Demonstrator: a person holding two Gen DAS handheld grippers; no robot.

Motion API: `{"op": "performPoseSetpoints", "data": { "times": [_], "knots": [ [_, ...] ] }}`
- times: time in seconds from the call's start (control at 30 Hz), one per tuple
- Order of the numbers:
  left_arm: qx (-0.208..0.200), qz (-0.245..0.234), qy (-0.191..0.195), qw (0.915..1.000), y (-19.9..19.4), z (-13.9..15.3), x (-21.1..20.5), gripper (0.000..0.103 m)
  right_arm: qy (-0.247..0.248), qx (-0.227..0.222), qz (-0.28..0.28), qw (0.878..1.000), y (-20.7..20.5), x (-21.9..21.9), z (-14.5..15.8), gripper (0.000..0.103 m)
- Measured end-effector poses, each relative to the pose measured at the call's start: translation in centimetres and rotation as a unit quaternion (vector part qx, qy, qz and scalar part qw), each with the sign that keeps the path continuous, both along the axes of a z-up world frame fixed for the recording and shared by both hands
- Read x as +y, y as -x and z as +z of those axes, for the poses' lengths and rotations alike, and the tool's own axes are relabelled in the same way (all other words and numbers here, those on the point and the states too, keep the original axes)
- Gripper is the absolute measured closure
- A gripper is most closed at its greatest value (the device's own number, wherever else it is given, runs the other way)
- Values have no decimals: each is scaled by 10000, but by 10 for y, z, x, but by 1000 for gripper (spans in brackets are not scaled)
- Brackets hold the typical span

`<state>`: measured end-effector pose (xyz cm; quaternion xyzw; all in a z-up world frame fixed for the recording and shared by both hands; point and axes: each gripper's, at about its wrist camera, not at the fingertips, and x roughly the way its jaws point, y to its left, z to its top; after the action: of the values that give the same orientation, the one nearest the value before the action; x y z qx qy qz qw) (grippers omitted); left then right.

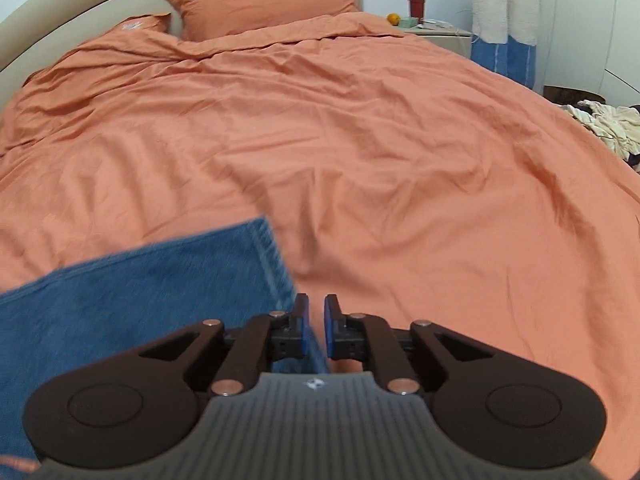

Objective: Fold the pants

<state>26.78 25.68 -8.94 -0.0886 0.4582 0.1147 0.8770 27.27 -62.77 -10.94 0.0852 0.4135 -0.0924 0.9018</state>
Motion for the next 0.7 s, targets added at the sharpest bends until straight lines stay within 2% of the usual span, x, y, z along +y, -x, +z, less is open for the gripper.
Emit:
{"op": "performPoseSetpoints", "data": {
  "times": [0.07,0.13,0.3,0.37,0.43,0.53,0.63,0.7],
  "knots": [
    [25,-432,-114,9990,14,12,-10,86,8,32,197,9998,26,9,8,76],
    [107,-952,-278,9950,29,23,-24,86,72,74,419,9991,51,19,16,70],
    [461,-2066,-804,9740,75,37,-50,85,424,239,939,9944,112,46,30,67],
    [669,-2462,-937,9624,93,37,-57,82,598,313,1159,9910,135,57,33,65],
    [926,-2847,-1199,9466,112,33,-66,82,740,401,1346,9873,156,66,34,65],
    [1350,-3366,-1636,9175,134,22,-74,81,903,487,1498,9834,186,78,34,65],
    [1795,-3820,-1818,8881,151,8,-78,71,1080,521,1507,9813,211,86,33,61],
    [1911,-4023,-1932,8743,159,-3,-82,68,1203,566,1487,9799,223,90,31,61]
  ]
}}
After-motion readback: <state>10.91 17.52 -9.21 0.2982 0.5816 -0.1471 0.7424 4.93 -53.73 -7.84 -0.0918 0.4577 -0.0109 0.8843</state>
